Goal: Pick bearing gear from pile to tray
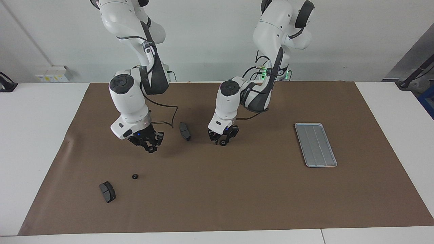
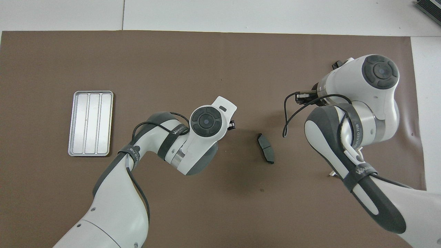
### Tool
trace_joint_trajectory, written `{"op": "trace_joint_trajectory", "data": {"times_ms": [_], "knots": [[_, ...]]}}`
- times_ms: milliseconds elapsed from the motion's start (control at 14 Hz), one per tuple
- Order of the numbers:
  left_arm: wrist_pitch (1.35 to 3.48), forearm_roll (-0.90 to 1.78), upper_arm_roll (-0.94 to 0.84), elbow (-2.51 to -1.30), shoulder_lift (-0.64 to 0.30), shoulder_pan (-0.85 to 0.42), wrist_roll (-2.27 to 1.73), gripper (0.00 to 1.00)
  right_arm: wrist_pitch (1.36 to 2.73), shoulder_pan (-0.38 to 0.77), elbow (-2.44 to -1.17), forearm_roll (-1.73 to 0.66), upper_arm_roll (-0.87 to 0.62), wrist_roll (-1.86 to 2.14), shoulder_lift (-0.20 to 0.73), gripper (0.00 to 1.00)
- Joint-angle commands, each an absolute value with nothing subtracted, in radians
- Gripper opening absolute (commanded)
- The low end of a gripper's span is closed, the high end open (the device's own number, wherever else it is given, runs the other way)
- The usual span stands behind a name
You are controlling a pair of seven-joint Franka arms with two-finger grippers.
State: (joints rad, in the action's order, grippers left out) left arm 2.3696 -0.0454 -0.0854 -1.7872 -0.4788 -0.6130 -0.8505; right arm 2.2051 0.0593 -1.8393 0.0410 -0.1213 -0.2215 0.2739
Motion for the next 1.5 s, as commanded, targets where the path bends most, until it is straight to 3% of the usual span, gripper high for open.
{"op": "trace_joint_trajectory", "data": {"times_ms": [0,642,1426], "knots": [[2.396,-0.064,-0.074,-1.835,-0.443,-0.621,-0.870,0.52,2.200,0.054,-1.841,0.020,-0.127,-0.236,0.268,0.00],[2.398,-0.064,-0.074,-1.835,-0.443,-0.617,-0.868,0.41,2.207,0.066,-1.841,0.020,-0.136,-0.290,0.268,0.00],[2.378,-0.064,-0.068,-1.789,-0.454,-0.582,-0.858,0.18,2.241,0.227,-1.867,0.018,-0.143,-0.546,0.256,0.00]]}}
